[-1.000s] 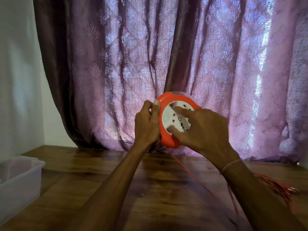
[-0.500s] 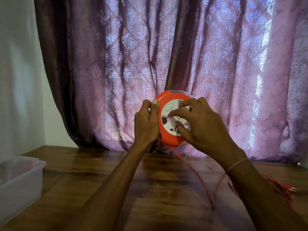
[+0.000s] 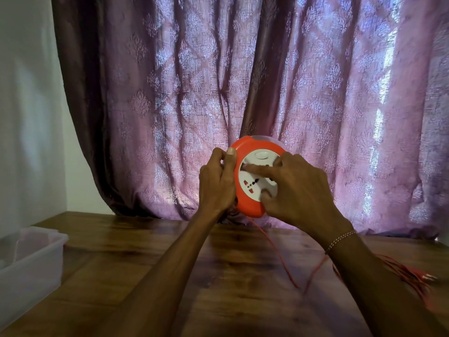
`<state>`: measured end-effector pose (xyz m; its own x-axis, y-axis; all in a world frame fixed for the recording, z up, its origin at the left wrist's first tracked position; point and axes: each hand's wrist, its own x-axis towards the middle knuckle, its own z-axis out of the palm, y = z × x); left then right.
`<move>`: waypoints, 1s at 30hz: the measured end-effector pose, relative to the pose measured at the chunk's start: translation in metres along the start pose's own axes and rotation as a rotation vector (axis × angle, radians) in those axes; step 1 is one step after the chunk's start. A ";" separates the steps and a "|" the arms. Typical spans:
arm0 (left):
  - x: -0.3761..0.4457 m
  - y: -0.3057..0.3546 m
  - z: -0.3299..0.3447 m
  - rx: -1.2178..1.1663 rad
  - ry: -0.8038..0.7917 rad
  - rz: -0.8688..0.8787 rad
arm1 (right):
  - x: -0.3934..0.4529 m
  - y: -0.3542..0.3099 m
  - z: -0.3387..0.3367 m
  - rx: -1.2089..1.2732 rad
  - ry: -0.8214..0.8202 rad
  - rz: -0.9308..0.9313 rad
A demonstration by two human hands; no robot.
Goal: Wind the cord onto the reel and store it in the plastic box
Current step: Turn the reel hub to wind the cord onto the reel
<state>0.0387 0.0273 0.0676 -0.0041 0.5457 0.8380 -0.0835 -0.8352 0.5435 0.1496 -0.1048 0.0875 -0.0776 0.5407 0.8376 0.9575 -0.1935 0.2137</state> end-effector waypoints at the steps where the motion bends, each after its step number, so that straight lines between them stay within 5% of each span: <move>1: 0.000 0.000 0.000 0.002 0.003 -0.002 | 0.000 0.000 0.002 0.012 0.031 0.036; 6: 0.000 0.001 0.001 -0.002 -0.007 -0.002 | 0.004 -0.001 0.006 0.077 0.144 0.203; 16: 0.006 -0.001 -0.002 -0.028 0.033 -0.013 | 0.006 0.006 -0.017 0.123 0.116 0.024; 23: 0.006 -0.002 -0.002 -0.030 0.037 0.023 | 0.005 0.001 -0.013 0.172 -0.167 -0.085; 30: 0.006 -0.001 -0.002 -0.025 0.056 0.054 | 0.003 -0.002 -0.010 0.060 -0.025 -0.080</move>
<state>0.0363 0.0316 0.0720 -0.0645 0.5031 0.8618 -0.1061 -0.8622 0.4954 0.1444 -0.1105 0.0944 -0.1488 0.5726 0.8062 0.9636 -0.0993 0.2484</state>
